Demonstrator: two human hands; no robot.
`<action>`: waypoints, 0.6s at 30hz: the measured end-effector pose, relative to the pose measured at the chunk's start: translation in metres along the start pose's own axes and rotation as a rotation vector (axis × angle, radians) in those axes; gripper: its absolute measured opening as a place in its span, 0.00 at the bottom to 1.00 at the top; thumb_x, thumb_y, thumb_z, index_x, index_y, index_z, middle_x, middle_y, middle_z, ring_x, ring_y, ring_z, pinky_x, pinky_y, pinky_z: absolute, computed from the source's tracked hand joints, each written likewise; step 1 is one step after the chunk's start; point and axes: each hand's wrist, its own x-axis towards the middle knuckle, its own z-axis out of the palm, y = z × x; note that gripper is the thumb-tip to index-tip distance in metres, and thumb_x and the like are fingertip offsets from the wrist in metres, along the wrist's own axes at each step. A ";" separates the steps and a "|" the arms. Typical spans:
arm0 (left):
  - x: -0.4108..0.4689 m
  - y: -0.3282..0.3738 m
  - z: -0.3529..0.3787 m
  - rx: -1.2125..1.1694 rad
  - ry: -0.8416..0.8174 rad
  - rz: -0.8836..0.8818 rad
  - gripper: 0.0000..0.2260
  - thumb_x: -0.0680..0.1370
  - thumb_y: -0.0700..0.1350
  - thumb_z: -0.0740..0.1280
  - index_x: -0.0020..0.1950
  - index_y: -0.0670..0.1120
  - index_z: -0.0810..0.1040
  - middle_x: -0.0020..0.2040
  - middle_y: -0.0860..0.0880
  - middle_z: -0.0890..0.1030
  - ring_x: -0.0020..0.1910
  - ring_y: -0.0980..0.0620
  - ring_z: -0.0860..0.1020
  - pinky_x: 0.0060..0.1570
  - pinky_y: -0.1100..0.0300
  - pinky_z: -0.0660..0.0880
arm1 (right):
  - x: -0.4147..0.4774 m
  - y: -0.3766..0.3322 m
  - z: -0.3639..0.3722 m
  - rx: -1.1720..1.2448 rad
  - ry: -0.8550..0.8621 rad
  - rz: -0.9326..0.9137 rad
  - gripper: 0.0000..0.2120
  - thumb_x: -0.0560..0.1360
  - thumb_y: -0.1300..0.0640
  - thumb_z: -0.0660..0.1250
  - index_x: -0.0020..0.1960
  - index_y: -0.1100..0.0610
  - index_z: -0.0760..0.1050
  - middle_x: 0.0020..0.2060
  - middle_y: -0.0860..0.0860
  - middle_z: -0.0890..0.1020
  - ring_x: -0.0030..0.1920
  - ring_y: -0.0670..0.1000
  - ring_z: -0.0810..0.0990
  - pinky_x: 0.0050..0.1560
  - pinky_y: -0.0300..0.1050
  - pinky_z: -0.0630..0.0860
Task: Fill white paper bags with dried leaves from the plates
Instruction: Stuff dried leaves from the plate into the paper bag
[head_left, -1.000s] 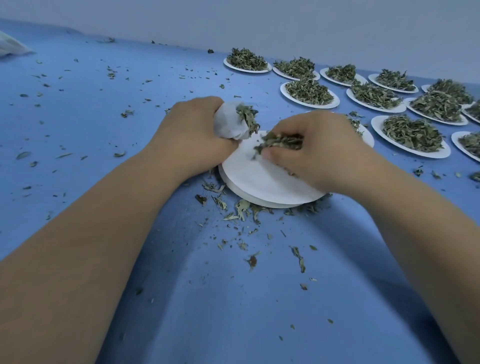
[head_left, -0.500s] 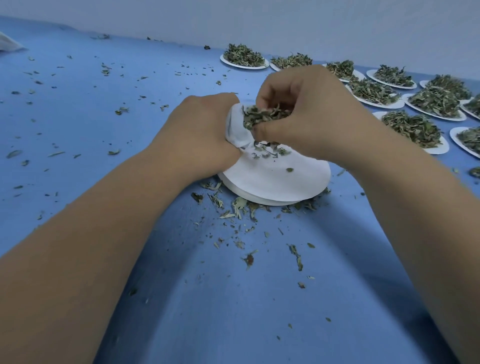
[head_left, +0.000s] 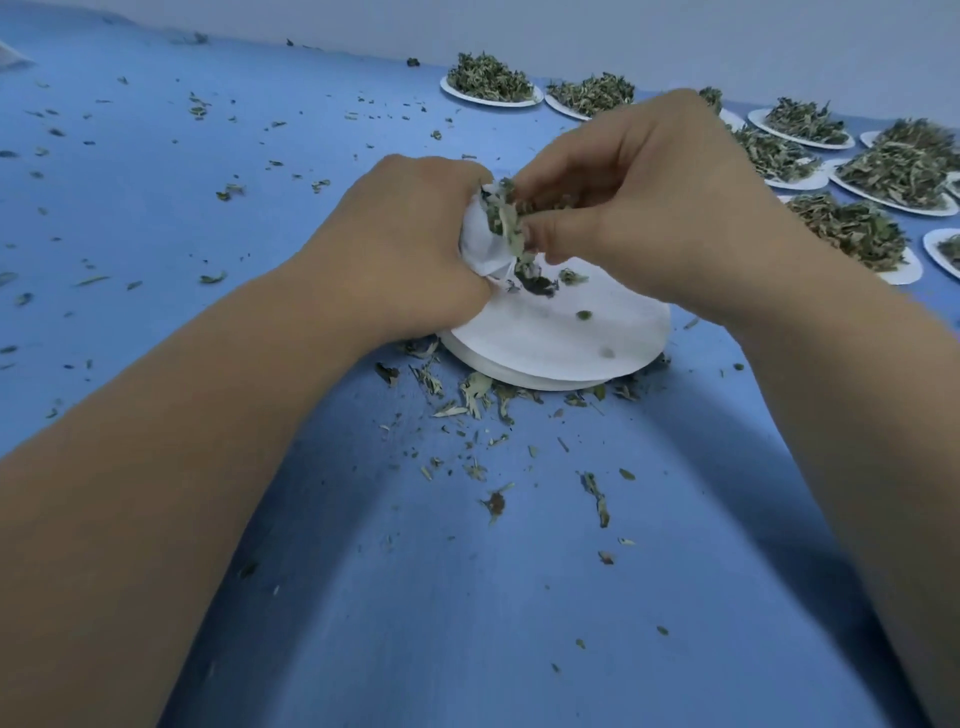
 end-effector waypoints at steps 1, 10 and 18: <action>-0.001 0.003 -0.001 -0.030 -0.005 0.021 0.12 0.68 0.45 0.70 0.34 0.52 0.67 0.32 0.53 0.72 0.33 0.55 0.71 0.31 0.58 0.64 | 0.001 0.001 0.000 0.007 0.011 0.010 0.10 0.70 0.60 0.80 0.48 0.52 0.82 0.37 0.45 0.87 0.36 0.48 0.84 0.38 0.42 0.80; -0.007 0.017 -0.010 -0.162 0.043 0.181 0.23 0.70 0.46 0.65 0.65 0.42 0.78 0.79 0.39 0.58 0.79 0.39 0.54 0.74 0.44 0.59 | 0.007 0.012 -0.003 0.464 -0.234 0.225 0.23 0.70 0.65 0.77 0.62 0.57 0.74 0.52 0.62 0.85 0.46 0.57 0.83 0.49 0.51 0.77; -0.011 0.007 -0.030 -0.430 0.011 0.017 0.26 0.69 0.47 0.67 0.66 0.63 0.69 0.73 0.59 0.68 0.67 0.69 0.66 0.63 0.69 0.67 | 0.010 0.017 -0.001 0.490 -0.013 0.246 0.17 0.71 0.68 0.77 0.56 0.55 0.81 0.37 0.54 0.81 0.41 0.54 0.81 0.46 0.47 0.79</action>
